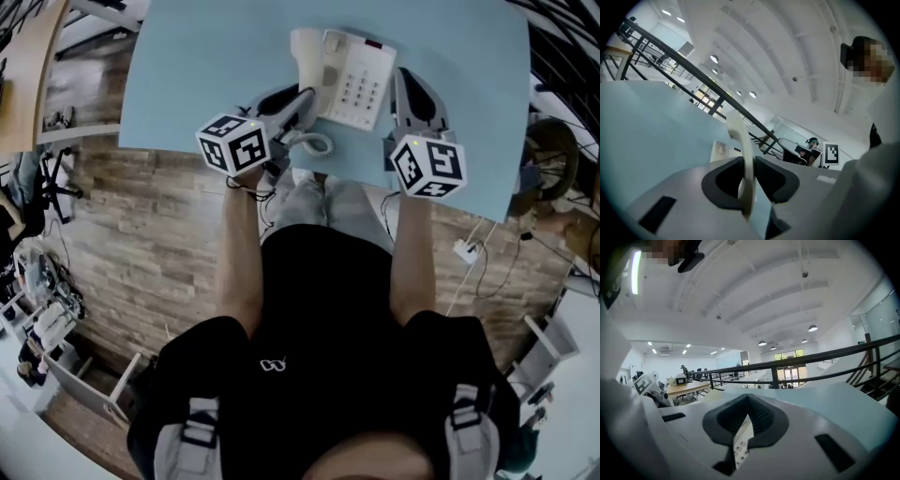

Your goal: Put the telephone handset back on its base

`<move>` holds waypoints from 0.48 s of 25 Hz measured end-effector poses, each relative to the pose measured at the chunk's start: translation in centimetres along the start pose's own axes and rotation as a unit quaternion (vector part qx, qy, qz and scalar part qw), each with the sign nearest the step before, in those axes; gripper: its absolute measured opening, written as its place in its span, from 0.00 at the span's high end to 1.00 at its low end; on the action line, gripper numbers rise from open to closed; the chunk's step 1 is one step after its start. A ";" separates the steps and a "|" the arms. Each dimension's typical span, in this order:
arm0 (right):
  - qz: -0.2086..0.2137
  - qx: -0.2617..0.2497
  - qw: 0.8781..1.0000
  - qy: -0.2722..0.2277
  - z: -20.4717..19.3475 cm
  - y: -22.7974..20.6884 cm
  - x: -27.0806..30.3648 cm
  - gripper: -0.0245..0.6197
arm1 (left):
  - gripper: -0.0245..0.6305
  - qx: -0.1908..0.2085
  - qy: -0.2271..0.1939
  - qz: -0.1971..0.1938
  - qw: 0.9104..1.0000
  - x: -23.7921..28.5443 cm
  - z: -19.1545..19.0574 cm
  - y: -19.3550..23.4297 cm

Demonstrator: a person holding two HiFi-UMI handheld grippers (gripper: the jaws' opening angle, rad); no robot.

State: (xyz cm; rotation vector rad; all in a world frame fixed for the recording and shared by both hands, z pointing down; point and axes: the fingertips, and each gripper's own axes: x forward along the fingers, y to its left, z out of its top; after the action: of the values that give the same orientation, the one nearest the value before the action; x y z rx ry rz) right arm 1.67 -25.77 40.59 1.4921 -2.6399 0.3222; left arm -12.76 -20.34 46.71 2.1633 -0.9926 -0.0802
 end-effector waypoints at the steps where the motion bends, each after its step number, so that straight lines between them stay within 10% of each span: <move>1: -0.002 0.001 1.000 0.004 -0.2 -0.5 -0.1 0.97 | 0.84 -0.007 0.003 -0.002 1.000 0.5 -0.2 0.4; 12: -0.027 0.020 0.999 0.022 -1.7 -4.0 -0.9 0.97 | 0.84 -0.075 0.089 -0.053 0.992 6.7 -3.3 3.2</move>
State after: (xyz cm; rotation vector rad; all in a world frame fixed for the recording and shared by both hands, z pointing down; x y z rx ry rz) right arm 5.53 -26.67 42.66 1.5462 -2.5684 0.4004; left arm -8.94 -24.27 52.79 2.0449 -0.7472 -0.0101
